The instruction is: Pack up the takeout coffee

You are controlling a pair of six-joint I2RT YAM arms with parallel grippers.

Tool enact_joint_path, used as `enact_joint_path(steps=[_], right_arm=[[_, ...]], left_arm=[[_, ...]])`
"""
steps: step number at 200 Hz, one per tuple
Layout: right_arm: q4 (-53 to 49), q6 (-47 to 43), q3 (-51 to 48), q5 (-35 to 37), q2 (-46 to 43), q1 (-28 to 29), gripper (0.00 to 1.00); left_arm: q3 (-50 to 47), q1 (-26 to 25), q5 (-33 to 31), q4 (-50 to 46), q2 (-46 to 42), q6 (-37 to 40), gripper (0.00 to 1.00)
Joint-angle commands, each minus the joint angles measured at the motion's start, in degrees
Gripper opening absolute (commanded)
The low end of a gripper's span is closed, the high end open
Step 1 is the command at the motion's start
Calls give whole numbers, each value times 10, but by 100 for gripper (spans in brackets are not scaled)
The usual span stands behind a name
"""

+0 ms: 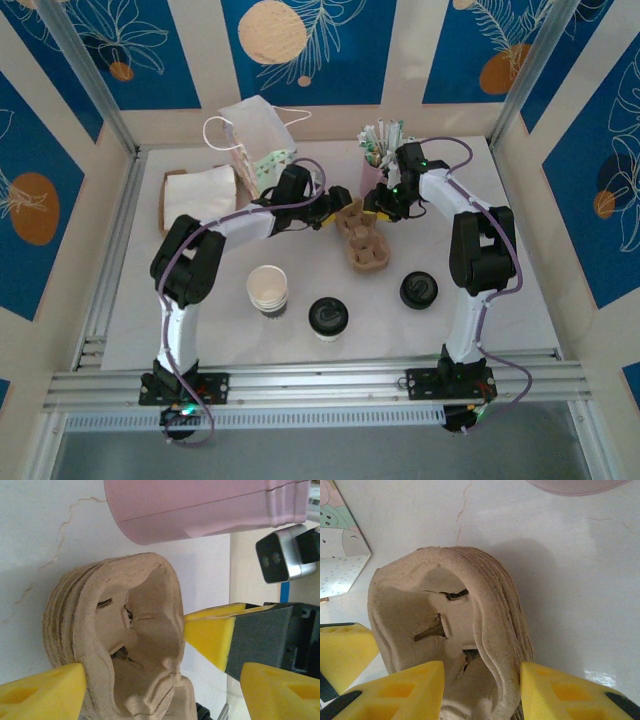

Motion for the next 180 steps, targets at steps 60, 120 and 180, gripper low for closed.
enact_joint_path(steps=[60, 120, 180], right_arm=[[1, 12, 2, -50, 2, 6, 44], [0, 12, 3, -49, -4, 7, 44], [0, 13, -2, -47, -13, 12, 44]], left_arm=[[-7, -5, 59, 98, 14, -56, 80], [-13, -9, 62, 102, 8, -61, 80], [-38, -13, 66, 125, -5, -76, 80]])
